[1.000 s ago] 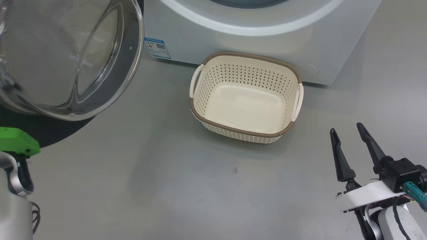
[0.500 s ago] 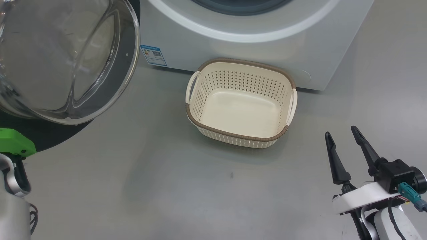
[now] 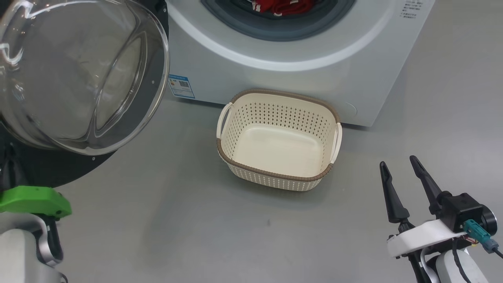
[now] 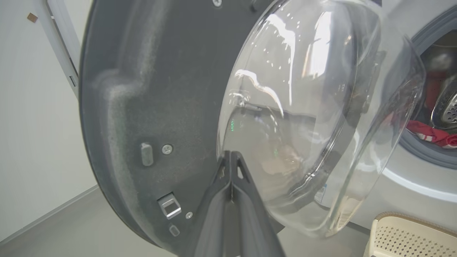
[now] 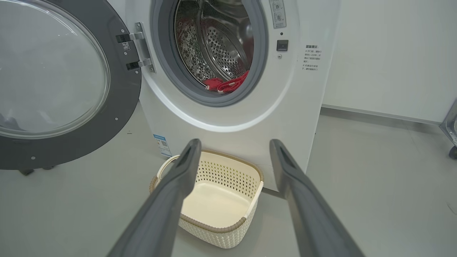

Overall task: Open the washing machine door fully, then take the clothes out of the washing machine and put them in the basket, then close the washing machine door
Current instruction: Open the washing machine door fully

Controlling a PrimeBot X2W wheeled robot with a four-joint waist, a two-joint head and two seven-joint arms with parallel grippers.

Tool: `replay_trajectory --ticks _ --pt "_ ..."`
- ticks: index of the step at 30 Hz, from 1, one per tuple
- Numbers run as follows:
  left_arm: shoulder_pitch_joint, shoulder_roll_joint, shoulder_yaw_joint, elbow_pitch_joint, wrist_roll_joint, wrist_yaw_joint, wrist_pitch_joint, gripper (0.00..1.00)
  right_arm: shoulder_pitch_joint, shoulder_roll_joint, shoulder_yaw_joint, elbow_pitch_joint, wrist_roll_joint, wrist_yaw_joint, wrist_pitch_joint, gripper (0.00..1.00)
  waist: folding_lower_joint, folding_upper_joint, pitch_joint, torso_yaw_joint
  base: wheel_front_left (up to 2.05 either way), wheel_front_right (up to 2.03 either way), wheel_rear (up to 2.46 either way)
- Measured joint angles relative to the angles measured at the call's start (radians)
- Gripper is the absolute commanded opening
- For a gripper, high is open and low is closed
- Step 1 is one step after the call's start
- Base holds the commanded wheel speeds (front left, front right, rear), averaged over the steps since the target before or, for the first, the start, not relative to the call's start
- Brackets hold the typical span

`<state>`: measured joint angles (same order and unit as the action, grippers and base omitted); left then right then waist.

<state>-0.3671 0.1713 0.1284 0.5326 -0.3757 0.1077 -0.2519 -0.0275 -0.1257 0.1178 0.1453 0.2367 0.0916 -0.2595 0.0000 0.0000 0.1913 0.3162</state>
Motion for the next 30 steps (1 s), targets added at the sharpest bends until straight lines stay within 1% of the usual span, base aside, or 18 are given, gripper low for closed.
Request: replay_trajectory --ticks 5,10,14,19,22,23,25,27,28,29,30 --pt "0.066 -0.031 -0.019 -0.085 0.035 -0.017 0.000 0.00 0.025 0.003 -0.003 0.006 0.000 -0.001 0.000 1.00 0.0000 0.0000 -0.032 -0.003 0.00 0.00 0.00" --pt "0.146 -0.071 -0.061 -0.143 0.055 -0.036 0.000 0.00 0.040 0.010 -0.004 0.011 0.000 -0.002 0.000 1.00 0.0000 0.0000 -0.059 -0.006 0.00 0.00 0.00" --pt "0.196 -0.097 -0.116 -0.175 0.069 -0.071 0.000 0.00 0.047 0.017 -0.004 0.012 0.000 -0.002 0.000 1.00 0.0000 0.0000 -0.078 -0.012 0.00 0.00 0.00" --pt "0.249 -0.102 -0.175 -0.202 0.092 -0.105 0.000 0.00 0.058 0.029 0.002 0.012 -0.001 -0.002 0.000 1.00 0.0000 0.0000 -0.094 -0.032 0.00 0.00 0.00" --pt "0.271 -0.106 -0.201 -0.211 0.093 -0.118 0.000 0.00 0.058 0.030 0.009 0.011 -0.002 -0.002 0.000 1.00 0.0000 0.0000 -0.102 -0.049 0.00 0.00 0.00" --pt "0.279 -0.106 -0.208 -0.212 0.094 -0.125 0.000 0.04 0.059 0.031 0.011 0.011 -0.002 -0.002 0.000 1.00 0.0000 0.0000 -0.105 -0.056 0.00 0.00 0.00" --pt "0.291 -0.107 -0.227 -0.213 0.095 -0.134 0.000 0.24 0.060 0.033 0.011 0.011 -0.002 -0.002 0.000 1.00 0.0000 0.0000 -0.110 -0.070 0.00 0.00 0.00" --pt "0.302 -0.108 -0.247 -0.216 0.098 -0.145 0.000 0.38 0.066 0.034 0.012 0.011 -0.002 -0.005 0.000 1.00 0.0000 0.0000 -0.118 -0.092 0.00 0.00 0.00" --pt "0.308 -0.108 -0.253 -0.217 0.104 -0.145 0.000 0.61 0.070 0.036 0.013 0.011 -0.002 -0.005 0.000 1.00 0.0000 0.0000 -0.121 -0.100 0.00 0.00 0.00" --pt "0.315 -0.109 -0.254 -0.219 0.105 -0.145 0.000 0.91 0.074 0.037 0.014 0.011 -0.002 -0.005 0.000 1.00 0.0000 0.0000 -0.123 -0.108 0.00 0.00 0.00" --pt "0.320 -0.109 -0.255 -0.219 0.105 -0.145 0.000 1.00 0.078 0.039 0.015 0.011 -0.003 -0.005 0.000 1.00 0.0000 0.0000 -0.126 -0.116 0.00 0.00 0.00"
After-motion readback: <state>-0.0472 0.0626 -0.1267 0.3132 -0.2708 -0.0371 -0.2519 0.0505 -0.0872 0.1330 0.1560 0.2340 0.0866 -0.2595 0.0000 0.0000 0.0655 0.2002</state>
